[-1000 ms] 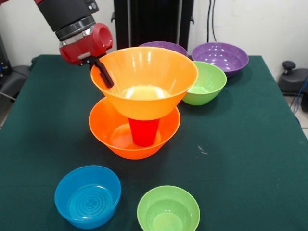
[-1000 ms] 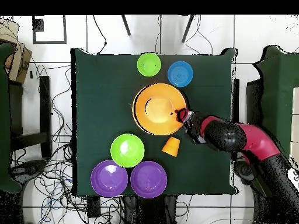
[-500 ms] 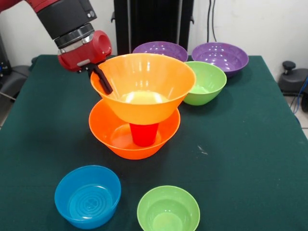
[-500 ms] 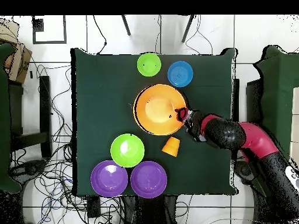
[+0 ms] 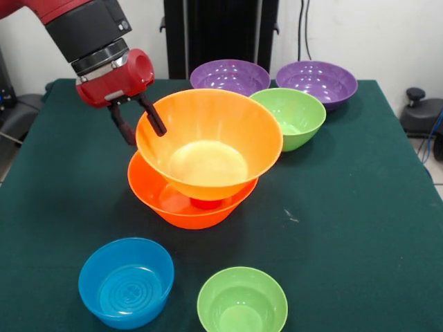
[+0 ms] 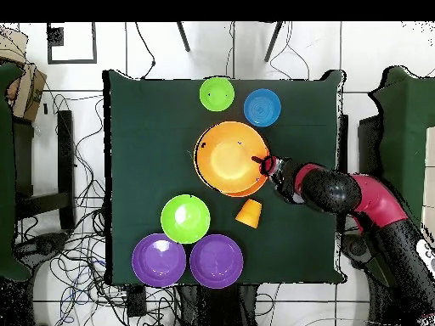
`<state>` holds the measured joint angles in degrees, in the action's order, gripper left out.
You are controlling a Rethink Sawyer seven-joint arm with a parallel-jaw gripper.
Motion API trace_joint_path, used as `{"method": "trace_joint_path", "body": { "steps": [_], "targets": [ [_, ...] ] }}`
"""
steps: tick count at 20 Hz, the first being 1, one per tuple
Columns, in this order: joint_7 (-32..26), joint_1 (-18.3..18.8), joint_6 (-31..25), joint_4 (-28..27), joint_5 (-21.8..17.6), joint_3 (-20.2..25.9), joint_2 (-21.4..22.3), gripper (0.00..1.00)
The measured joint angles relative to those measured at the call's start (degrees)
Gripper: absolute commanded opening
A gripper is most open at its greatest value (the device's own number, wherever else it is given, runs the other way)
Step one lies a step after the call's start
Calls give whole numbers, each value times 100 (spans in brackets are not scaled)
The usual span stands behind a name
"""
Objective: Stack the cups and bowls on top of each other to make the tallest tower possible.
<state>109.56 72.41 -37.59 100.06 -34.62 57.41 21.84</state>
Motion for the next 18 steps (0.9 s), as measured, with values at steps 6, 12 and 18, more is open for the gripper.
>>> {"method": "trace_joint_path", "body": {
  "steps": [6,12,18],
  "targets": [
    [-38,0,-7,-14,0,0,0,100],
    [-38,0,-7,-14,0,0,3,100],
    [-38,2,-7,-12,1,4,77,100]
  ]
}}
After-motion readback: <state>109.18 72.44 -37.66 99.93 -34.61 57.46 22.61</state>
